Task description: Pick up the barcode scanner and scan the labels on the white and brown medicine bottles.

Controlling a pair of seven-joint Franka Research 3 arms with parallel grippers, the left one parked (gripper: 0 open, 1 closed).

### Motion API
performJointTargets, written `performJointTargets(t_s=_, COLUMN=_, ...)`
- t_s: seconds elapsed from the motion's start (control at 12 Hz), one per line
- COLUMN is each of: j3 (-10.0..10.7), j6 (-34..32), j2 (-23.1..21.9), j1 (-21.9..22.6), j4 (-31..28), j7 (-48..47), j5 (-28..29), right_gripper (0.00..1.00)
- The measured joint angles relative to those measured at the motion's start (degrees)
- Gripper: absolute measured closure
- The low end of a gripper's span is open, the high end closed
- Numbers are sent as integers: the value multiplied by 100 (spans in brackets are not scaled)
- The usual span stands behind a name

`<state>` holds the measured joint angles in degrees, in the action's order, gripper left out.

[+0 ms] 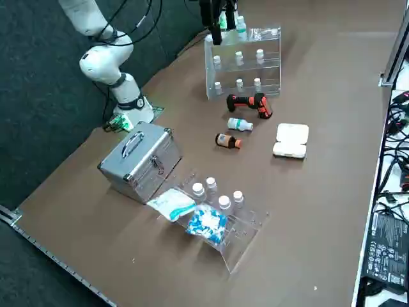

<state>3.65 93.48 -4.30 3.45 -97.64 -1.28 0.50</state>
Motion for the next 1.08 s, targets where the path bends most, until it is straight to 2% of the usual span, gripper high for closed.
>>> performJointTargets(t_s=0.5, j3=-13, j6=-1, j2=19, j1=170, j4=12, j7=-6, j5=14, right_gripper=0)
performJointTargets(t_s=0.75, j3=-17, j6=11, j2=257, j1=393, j4=69, j7=-33, j5=144, right_gripper=0)
performJointTargets(t_s=1.08, j3=-21, j6=729, j2=567, j1=651, j4=-402, j7=-53, j5=236, right_gripper=0)
